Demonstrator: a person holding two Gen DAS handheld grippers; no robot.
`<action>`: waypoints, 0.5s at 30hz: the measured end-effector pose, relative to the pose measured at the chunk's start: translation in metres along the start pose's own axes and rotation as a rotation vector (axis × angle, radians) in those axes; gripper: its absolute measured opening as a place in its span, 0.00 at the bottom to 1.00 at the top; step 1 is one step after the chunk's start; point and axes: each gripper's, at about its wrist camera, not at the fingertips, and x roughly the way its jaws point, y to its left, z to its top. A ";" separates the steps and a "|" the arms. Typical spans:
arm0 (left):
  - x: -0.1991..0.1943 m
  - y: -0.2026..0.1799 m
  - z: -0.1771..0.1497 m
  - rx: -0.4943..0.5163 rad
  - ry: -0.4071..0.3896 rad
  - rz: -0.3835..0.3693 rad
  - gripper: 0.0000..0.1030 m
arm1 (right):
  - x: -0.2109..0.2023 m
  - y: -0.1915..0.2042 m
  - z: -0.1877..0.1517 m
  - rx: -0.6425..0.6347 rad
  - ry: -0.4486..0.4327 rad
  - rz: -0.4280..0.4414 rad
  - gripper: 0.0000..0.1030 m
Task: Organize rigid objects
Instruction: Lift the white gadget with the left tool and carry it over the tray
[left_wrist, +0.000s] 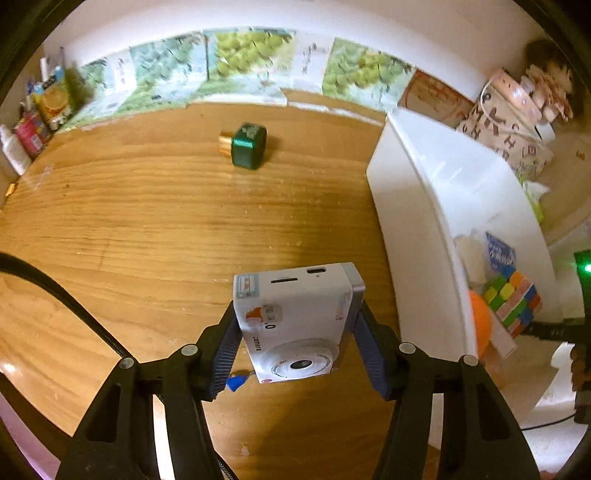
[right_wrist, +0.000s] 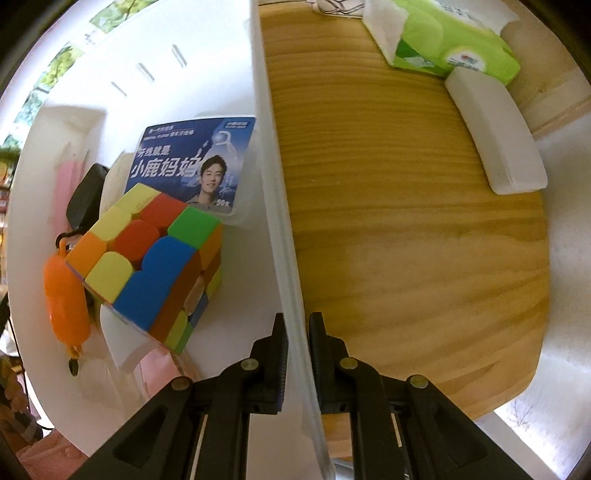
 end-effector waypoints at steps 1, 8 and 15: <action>-0.001 -0.001 0.003 -0.007 -0.012 0.006 0.60 | 0.000 0.001 -0.001 -0.004 0.000 0.002 0.11; -0.030 -0.016 0.005 -0.066 -0.097 -0.001 0.60 | 0.001 0.005 -0.009 -0.075 0.000 0.019 0.11; -0.052 -0.040 0.003 -0.054 -0.181 -0.014 0.60 | -0.003 0.009 -0.018 -0.138 0.000 0.041 0.11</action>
